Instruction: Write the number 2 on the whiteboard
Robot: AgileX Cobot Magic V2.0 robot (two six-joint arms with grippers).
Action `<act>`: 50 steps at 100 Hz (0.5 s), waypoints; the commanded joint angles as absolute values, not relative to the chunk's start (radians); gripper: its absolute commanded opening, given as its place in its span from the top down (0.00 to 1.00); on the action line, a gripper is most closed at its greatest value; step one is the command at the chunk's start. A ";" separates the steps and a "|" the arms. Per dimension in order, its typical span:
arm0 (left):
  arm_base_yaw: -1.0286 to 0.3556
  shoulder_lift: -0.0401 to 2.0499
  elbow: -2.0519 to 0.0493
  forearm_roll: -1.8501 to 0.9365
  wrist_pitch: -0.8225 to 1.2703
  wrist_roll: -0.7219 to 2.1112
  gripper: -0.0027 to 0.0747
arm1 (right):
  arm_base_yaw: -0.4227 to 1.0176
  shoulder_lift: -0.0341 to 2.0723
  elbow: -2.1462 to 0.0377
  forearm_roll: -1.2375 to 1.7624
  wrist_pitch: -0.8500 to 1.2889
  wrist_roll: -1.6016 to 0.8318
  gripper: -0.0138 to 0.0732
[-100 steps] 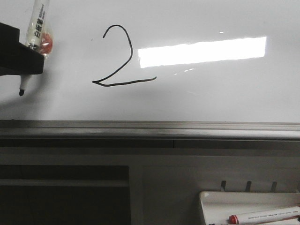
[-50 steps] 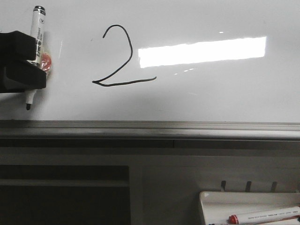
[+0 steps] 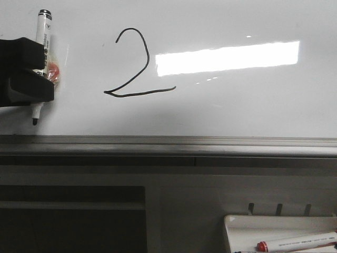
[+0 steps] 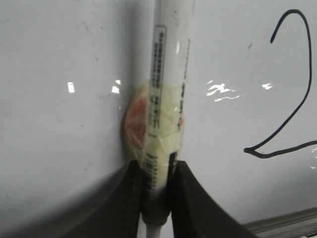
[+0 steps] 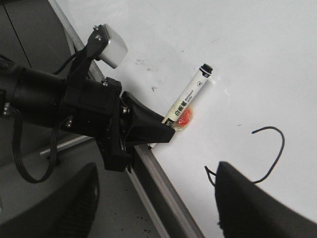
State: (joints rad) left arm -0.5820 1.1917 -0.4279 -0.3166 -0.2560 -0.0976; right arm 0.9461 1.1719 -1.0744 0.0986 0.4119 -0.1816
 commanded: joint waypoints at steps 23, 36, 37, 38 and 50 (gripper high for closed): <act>-0.578 1.180 -0.458 -0.328 -0.357 -0.108 0.84 | 0.944 1.141 -1.113 0.089 0.352 -0.189 0.34; -0.578 1.180 -0.458 -0.322 -0.359 -0.108 0.72 | 0.944 1.141 -1.113 0.089 0.352 -0.189 0.34; -0.578 1.180 -0.458 -0.322 -0.359 -0.108 0.71 | 0.944 1.141 -1.113 0.089 0.352 -0.189 0.34; -0.578 1.180 -0.458 -0.322 -0.359 -0.108 0.71 | 0.944 1.141 -1.113 0.089 0.352 -0.189 0.34; -0.578 1.180 -0.458 -0.322 -0.359 -0.108 0.65 | 0.944 1.141 -1.113 0.089 0.352 -0.189 0.34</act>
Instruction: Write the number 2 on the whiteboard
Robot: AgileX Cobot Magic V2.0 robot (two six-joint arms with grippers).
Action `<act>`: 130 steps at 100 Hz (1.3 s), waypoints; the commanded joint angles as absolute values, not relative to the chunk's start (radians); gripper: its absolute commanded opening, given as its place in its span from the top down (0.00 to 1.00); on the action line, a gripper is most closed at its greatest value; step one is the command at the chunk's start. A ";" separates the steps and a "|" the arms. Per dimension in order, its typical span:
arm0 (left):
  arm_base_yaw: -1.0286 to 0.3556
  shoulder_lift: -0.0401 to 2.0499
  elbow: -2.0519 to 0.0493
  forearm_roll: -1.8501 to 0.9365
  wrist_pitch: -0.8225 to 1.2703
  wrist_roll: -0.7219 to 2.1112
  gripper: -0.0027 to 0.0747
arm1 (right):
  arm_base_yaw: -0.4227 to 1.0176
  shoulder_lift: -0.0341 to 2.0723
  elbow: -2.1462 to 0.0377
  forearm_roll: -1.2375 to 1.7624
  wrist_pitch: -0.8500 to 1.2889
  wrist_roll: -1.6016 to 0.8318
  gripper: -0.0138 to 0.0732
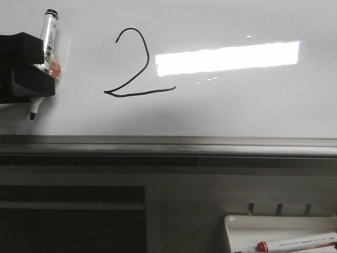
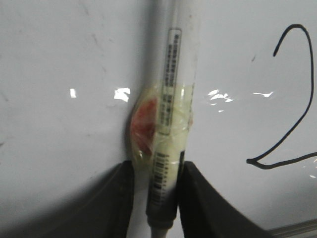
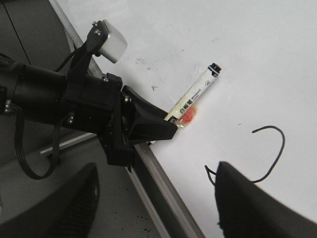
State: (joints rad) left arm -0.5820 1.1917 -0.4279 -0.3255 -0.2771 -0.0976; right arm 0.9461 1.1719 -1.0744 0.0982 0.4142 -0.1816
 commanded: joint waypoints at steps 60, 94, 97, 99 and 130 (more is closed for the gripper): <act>-0.578 1.176 -0.458 -0.292 -0.382 -0.108 0.38 | 0.944 1.141 -1.113 0.089 0.352 -0.189 0.34; -0.578 0.982 -0.458 -0.118 -0.326 -0.108 0.53 | 0.923 1.076 -1.113 0.046 0.444 -0.189 0.71; -0.578 0.948 -0.458 -0.118 -0.314 -0.108 0.60 | 0.922 1.062 -1.113 0.033 0.454 -0.189 0.80; -0.578 0.934 -0.458 -0.116 -0.304 -0.108 0.65 | 0.922 1.050 -1.113 0.025 0.461 -0.189 0.87; -0.578 0.563 -0.458 0.052 -0.201 -0.103 0.99 | 0.922 0.783 -0.970 -0.087 0.435 -0.189 0.91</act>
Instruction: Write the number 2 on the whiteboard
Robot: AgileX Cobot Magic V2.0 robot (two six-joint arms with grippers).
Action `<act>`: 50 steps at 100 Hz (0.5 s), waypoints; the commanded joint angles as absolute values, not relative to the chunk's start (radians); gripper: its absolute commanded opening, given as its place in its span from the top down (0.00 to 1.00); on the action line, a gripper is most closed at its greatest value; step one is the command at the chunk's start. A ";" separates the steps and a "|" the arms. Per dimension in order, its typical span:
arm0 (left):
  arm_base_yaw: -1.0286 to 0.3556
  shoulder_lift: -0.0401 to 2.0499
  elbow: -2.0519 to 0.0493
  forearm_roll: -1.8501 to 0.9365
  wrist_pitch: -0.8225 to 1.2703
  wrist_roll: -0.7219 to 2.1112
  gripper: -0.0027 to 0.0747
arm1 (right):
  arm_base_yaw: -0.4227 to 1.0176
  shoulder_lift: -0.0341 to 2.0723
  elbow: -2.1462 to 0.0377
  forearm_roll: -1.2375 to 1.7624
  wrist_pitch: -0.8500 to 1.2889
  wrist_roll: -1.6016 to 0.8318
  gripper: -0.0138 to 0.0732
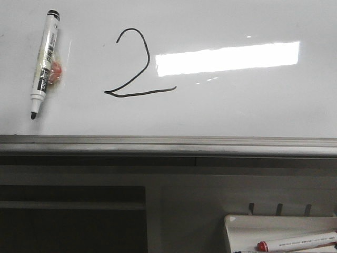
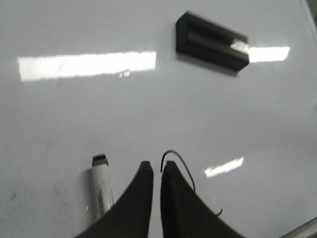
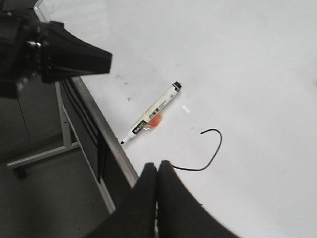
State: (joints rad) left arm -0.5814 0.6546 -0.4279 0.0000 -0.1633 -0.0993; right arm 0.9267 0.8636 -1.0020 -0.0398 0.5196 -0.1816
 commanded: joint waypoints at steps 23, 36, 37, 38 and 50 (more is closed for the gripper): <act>-0.578 0.338 -0.458 0.202 0.050 -0.101 0.99 | 0.922 0.483 -0.702 -0.135 0.280 -0.189 0.91; -0.578 0.248 -0.458 0.203 0.208 -0.101 0.99 | 0.922 0.344 -0.580 -0.140 0.277 -0.189 0.91; -0.578 0.239 -0.458 0.207 0.213 -0.101 0.99 | 0.922 0.338 -0.575 -0.140 0.277 -0.189 0.91; -0.578 0.235 -0.458 0.210 0.219 -0.101 0.99 | 0.922 0.327 -0.564 -0.140 0.277 -0.189 0.91; -0.578 0.191 -0.458 0.230 0.296 -0.101 0.99 | 0.922 0.259 -0.496 -0.140 0.273 -0.189 0.91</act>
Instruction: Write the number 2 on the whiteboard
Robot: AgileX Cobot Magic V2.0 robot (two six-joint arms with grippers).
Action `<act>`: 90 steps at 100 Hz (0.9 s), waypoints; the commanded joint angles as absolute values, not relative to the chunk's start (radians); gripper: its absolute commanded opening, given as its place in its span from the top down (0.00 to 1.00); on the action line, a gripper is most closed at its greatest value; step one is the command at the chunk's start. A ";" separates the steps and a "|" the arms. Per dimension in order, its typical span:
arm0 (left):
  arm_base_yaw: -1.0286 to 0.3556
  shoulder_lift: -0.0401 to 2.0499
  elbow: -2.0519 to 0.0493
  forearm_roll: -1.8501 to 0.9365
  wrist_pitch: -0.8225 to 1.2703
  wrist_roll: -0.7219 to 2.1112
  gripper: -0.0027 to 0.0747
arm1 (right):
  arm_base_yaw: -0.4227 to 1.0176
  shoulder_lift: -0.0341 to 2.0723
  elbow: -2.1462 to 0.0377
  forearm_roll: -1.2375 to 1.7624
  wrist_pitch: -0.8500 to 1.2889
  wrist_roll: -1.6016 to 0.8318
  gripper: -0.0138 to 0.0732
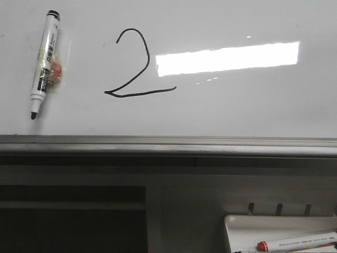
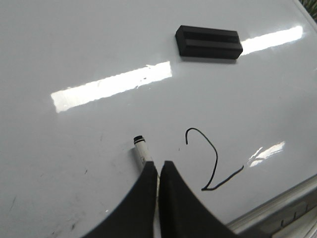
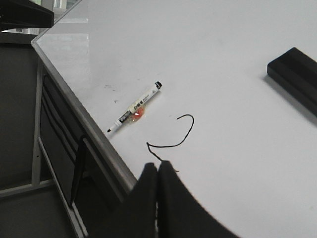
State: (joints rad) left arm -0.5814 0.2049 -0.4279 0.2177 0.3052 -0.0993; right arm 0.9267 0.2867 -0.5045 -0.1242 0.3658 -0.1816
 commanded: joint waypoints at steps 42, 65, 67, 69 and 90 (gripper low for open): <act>-0.578 0.179 -0.458 0.219 0.300 -0.101 0.99 | 0.922 0.246 -0.476 -0.140 0.263 -0.189 0.91; -0.578 0.179 -0.458 0.219 0.300 -0.101 0.99 | 0.922 0.246 -0.476 -0.140 0.263 -0.189 0.91; -0.578 0.179 -0.458 0.219 0.300 -0.101 0.99 | 0.922 0.246 -0.476 -0.140 0.263 -0.189 0.91; -0.578 0.179 -0.458 0.219 0.300 -0.101 0.99 | 0.922 0.246 -0.476 -0.140 0.263 -0.189 0.91; -0.578 0.179 -0.456 0.219 0.300 -0.101 0.99 | 0.922 0.246 -0.476 -0.140 0.263 -0.189 0.91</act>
